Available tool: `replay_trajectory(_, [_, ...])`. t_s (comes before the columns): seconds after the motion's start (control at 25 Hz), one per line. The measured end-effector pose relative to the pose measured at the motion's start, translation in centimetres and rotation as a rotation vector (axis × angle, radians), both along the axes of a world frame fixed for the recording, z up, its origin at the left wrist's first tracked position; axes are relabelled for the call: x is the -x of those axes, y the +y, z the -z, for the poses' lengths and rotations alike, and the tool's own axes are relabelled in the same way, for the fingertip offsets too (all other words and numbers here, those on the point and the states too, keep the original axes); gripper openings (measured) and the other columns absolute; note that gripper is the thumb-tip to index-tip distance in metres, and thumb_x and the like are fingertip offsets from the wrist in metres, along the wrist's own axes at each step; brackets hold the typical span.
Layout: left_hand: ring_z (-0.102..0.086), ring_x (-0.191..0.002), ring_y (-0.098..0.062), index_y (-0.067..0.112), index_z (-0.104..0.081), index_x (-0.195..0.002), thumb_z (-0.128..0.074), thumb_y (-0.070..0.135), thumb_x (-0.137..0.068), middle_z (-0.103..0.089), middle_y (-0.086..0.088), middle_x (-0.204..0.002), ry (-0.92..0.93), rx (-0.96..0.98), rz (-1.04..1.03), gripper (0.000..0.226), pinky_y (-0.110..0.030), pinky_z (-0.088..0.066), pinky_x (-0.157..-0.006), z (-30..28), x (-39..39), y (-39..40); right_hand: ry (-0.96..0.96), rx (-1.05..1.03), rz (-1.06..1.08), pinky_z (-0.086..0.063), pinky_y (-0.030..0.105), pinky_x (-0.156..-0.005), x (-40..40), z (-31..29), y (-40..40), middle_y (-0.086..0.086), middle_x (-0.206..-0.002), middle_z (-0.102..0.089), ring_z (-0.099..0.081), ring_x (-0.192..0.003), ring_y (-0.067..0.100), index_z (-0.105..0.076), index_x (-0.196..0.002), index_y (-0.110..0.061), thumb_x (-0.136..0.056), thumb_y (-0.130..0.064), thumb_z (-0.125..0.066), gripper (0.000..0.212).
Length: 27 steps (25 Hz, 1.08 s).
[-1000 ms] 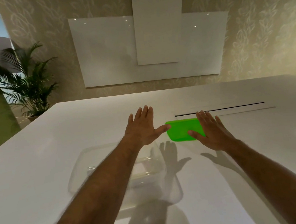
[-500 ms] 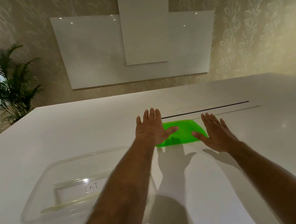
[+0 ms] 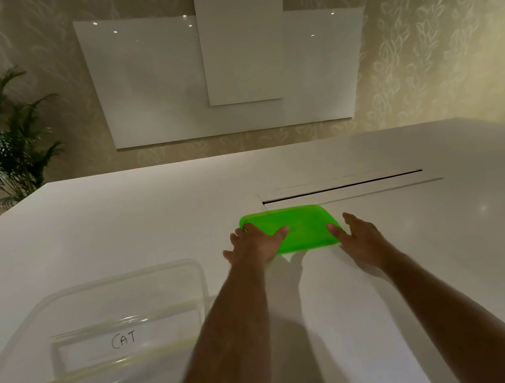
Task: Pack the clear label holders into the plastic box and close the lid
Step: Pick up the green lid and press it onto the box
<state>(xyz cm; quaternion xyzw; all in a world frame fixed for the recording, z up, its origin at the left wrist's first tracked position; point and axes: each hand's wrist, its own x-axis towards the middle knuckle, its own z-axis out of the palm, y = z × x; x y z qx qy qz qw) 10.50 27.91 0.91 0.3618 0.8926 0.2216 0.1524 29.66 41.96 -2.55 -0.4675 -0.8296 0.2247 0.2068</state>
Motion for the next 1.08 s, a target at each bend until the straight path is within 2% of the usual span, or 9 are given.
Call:
replay_trajectory(0.12, [-0.025, -0.146, -0.034, 0.005, -0.008, -0.156, -0.044, 0.083, -0.079, -0.030, -0.017, -0.158, -0.064, 0.007, -0.082, 0.115, -0.055, -0.018, -0.118, 1.3, -0.5, 0.4, 0.111, 0.032, 0.048, -0.044, 0.042, -0.096, 0.4, 0.9, 0.0, 0.022, -0.125, -0.060, -0.055, -0.114, 0.038, -0.049, -0.131, -0.005, -0.094, -0.048, -0.049, 0.056])
replay_trajectory(0.2, [-0.028, -0.145, -0.034, 0.005, -0.011, -0.156, -0.042, 0.083, -0.079, -0.034, -0.016, -0.156, -0.076, -0.013, -0.107, 0.113, -0.053, -0.018, -0.117, 1.4, -0.5, 0.6, 0.088, 0.011, 0.045, -0.045, 0.041, -0.084, 0.6, 1.1, 0.2, 0.019, -0.107, -0.064, -0.057, -0.101, 0.039, -0.056, -0.116, -0.007, -0.095, -0.043, -0.047, 0.043])
replay_trajectory(0.28, [-0.031, -0.143, -0.033, 0.006, -0.017, -0.154, -0.042, 0.082, -0.080, -0.038, -0.015, -0.154, -0.104, -0.054, -0.137, 0.109, -0.051, -0.022, -0.114, 1.2, -0.5, 0.7, 0.052, 0.019, 0.030, -0.043, 0.037, -0.073, 0.5, 0.8, 0.2, 0.012, -0.094, -0.064, -0.056, -0.091, 0.036, -0.060, -0.102, -0.014, -0.084, -0.037, -0.043, 0.033])
replay_trajectory(0.36, [-0.033, -0.141, -0.034, 0.005, -0.020, -0.153, -0.043, 0.081, -0.081, -0.040, -0.015, -0.152, -0.145, -0.102, -0.161, 0.107, -0.049, -0.026, -0.112, 0.9, -0.4, 0.8, 0.028, 0.020, 0.010, -0.045, 0.035, -0.072, 0.3, 0.7, 0.1, 0.009, -0.094, -0.068, -0.059, -0.091, 0.036, -0.064, -0.103, -0.019, -0.071, -0.024, -0.045, 0.037])
replay_trajectory(0.48, [-0.035, -0.140, -0.037, 0.002, -0.017, -0.153, -0.046, 0.079, -0.082, -0.041, -0.019, -0.152, -0.226, -0.183, -0.184, 0.109, -0.048, -0.032, -0.112, 0.2, -0.5, 0.7, 0.046, -0.092, 0.025, -0.048, 0.036, -0.088, -0.3, 1.1, -0.1, 0.009, -0.112, -0.071, -0.062, -0.105, 0.036, -0.066, -0.118, -0.017, -0.075, -0.011, -0.060, 0.044])
replay_trajectory(0.56, [-0.036, -0.139, -0.039, 0.000, -0.017, -0.152, -0.046, 0.079, -0.082, -0.042, -0.020, -0.150, -0.264, -0.228, -0.202, 0.109, -0.047, -0.034, -0.112, -0.5, -0.6, 0.6, 0.074, -0.160, 0.031, -0.046, 0.036, -0.094, -0.7, 1.1, -0.2, 0.009, -0.115, -0.071, -0.062, -0.107, 0.035, -0.069, -0.116, -0.016, -0.079, -0.016, -0.069, 0.037])
replay_trajectory(0.84, [-0.032, -0.141, -0.038, 0.004, -0.008, -0.155, -0.041, 0.084, -0.079, -0.040, -0.019, -0.152, -0.356, -0.349, -0.189, 0.115, -0.052, -0.029, -0.115, -4.6, -0.9, -0.4, 0.278, -0.262, 0.075, -0.043, 0.026, -0.085, -1.4, -2.0, -1.1, 0.005, -0.103, -0.076, -0.069, -0.088, 0.029, -0.076, -0.101, -0.021, -0.081, -0.024, -0.075, 0.021])
replay_trajectory(1.0, [-0.032, -0.143, -0.038, 0.006, -0.008, -0.155, -0.040, 0.088, -0.075, -0.037, -0.019, -0.155, -0.372, -0.437, -0.139, 0.119, -0.053, -0.026, -0.117, -7.3, -0.3, -1.3, 0.447, -0.294, 0.054, -0.038, 0.001, -0.071, -1.8, -5.0, -2.0, 0.000, -0.093, -0.072, -0.067, -0.084, 0.016, -0.073, -0.104, -0.014, -0.082, -0.017, -0.074, 0.022])
replay_trajectory(1.08, [-0.034, -0.142, -0.036, 0.006, -0.015, -0.154, -0.041, 0.087, -0.075, -0.038, -0.017, -0.155, -0.354, -0.484, -0.108, 0.116, -0.052, -0.028, -0.116, -8.6, 0.3, -1.9, 0.557, -0.294, 0.032, -0.041, 0.001, -0.073, -1.9, -6.4, -2.1, 0.000, -0.092, -0.071, -0.067, -0.084, 0.012, -0.070, -0.106, -0.016, -0.082, -0.014, -0.073, 0.025])
